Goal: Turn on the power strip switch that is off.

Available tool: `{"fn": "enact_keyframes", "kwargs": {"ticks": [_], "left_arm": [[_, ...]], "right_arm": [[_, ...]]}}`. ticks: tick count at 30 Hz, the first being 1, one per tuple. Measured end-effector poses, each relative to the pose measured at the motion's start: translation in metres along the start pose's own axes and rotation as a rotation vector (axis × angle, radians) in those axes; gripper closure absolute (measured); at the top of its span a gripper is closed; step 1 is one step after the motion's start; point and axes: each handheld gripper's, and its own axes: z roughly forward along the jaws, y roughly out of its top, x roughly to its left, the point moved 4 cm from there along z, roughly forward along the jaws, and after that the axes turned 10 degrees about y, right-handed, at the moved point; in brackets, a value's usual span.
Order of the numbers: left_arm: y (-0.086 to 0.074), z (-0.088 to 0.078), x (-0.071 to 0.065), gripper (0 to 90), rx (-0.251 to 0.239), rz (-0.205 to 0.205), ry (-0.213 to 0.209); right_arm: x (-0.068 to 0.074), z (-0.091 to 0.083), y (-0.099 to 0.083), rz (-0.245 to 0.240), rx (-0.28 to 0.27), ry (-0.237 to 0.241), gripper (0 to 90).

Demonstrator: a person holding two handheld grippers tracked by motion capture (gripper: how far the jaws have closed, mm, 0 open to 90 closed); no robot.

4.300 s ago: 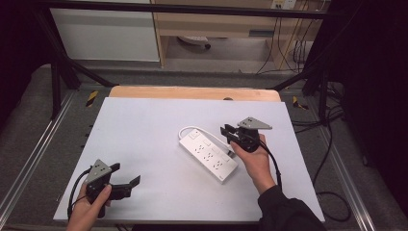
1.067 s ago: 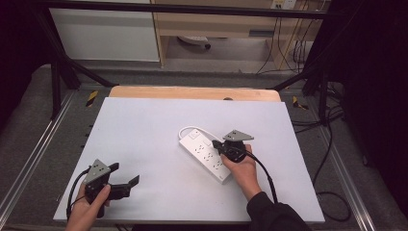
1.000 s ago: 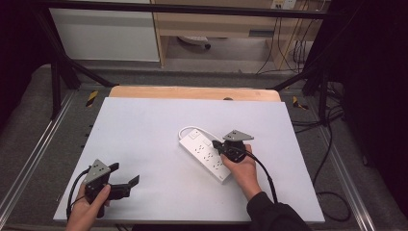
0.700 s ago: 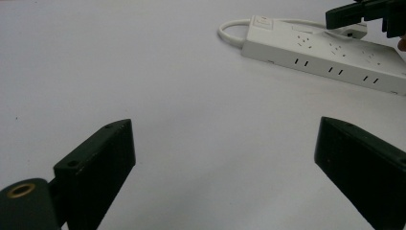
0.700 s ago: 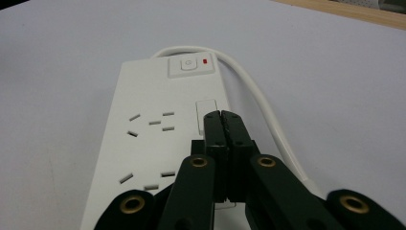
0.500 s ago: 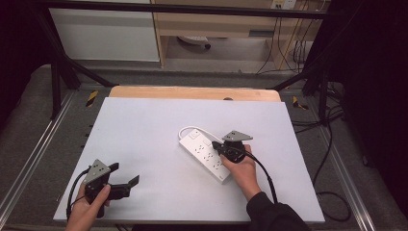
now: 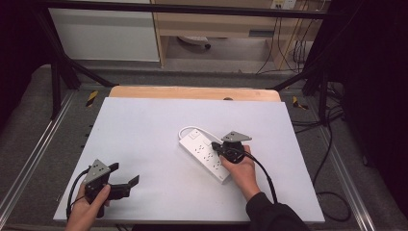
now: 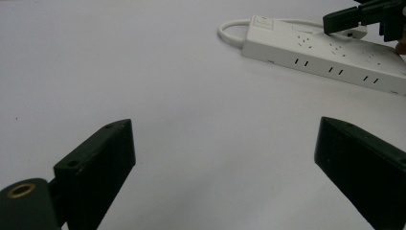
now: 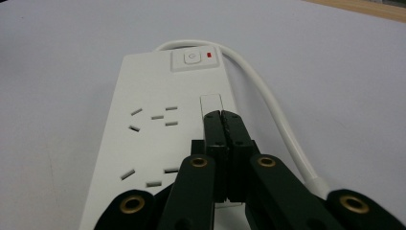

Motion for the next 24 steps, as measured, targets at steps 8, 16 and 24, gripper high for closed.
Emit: {"fn": "enact_keyframes", "kwargs": {"ticks": [8,16,24], "left_arm": [[0.0,0.0,-0.0002,6.6,0.0,-0.001,0.0],[0.0,-0.0001,-0.0002,6.6,0.0,-0.001,-0.001],[0.0,0.0,-0.0002,6.6,0.0,0.001,0.0]], "right_arm": [[0.0001,0.0002,-0.0002,-0.009,-0.001,-0.002,90.0],[0.0001,0.0001,-0.0006,-0.008,-0.003,-0.002,90.0],[0.0001,0.0004,-0.0006,-0.008,-0.003,-0.003,90.0]]}}
